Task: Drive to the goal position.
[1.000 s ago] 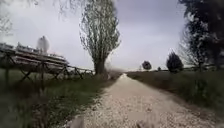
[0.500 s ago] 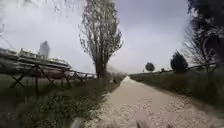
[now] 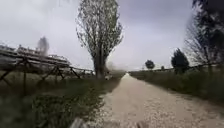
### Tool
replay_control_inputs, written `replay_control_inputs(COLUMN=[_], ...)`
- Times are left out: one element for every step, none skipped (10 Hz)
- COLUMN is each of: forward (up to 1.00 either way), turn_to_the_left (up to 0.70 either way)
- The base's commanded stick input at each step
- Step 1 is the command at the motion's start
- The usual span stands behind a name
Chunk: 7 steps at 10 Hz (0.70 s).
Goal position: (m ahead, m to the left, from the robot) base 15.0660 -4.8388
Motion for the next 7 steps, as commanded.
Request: replay_control_inputs(forward=[0.85,0.84,0.84,0.84,0.84,0.84,0.82], turn_to_the_left=[0.0,-0.2,-0.34,-0.34,-0.01,0.0,0.0])
